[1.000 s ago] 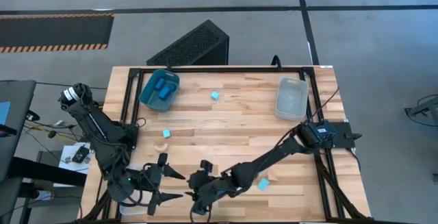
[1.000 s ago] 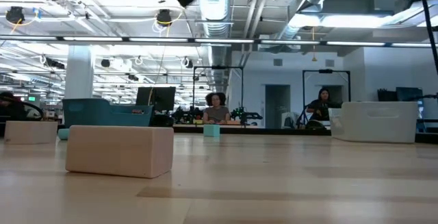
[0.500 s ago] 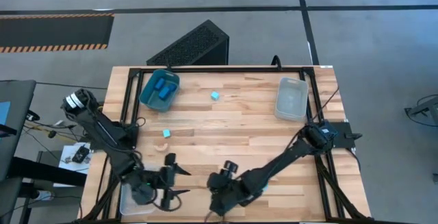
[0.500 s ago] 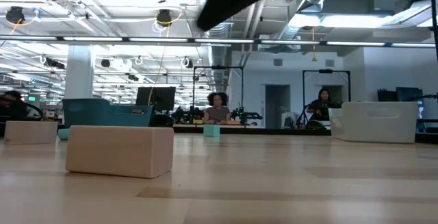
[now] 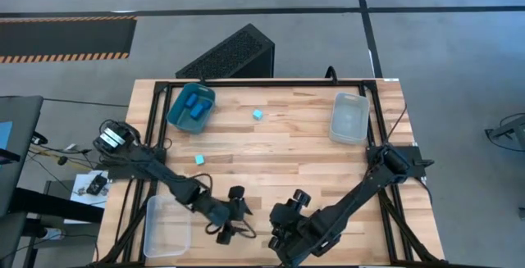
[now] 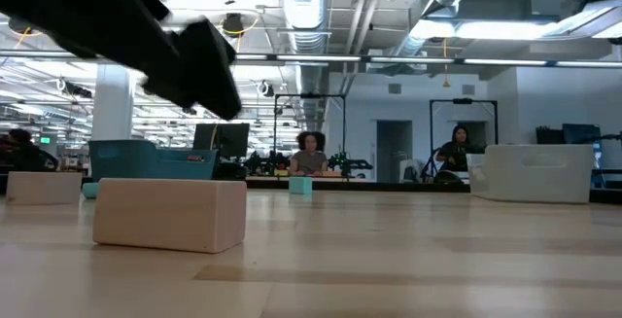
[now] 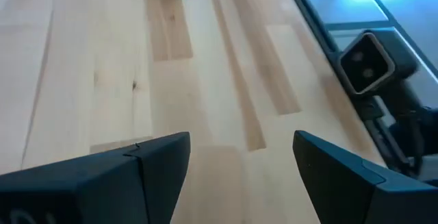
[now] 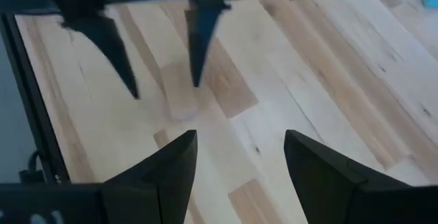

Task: Sort & place blocks by color
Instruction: Put the middle brown block into the transparent bin

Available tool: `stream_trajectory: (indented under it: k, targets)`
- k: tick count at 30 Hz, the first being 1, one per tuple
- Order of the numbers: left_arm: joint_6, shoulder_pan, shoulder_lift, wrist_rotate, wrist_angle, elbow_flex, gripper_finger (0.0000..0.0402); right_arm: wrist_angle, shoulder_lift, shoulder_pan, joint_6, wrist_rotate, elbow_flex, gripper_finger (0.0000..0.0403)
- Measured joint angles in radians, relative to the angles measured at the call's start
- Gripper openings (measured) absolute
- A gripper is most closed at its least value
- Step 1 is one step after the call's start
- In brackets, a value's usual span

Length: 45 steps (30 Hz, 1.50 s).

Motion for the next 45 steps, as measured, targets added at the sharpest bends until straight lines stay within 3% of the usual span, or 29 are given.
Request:
stream_trajectory:
  k: [8,13,21,29,35,45]
  targets:
    - [0.051,0.094,0.058,0.149,-0.002,0.0,0.0249,-0.106,0.0,0.037,0.143,0.028,0.0,0.0244]
    - [0.064,0.127,0.067,0.172,-0.041,0.0,0.0233,-0.15,-0.001,0.073,0.255,0.076,0.0,0.0244]
    - [0.121,0.196,0.061,0.221,-0.105,0.006,0.0128,-0.335,-0.001,0.093,0.442,0.149,-0.011,0.0244]
    - [0.07,0.301,0.057,0.404,-0.146,0.004,0.0015,-0.443,0.001,0.054,0.458,0.199,-0.011,0.0244]
    - [-0.011,0.315,0.01,0.332,-0.215,-0.008,0.0004,-0.421,0.002,0.001,0.332,0.204,-0.011,0.0244]
    - [-0.089,0.217,-0.34,0.031,-0.562,0.0,0.0,-0.443,-0.004,-0.039,0.194,0.125,-0.01,0.0244]
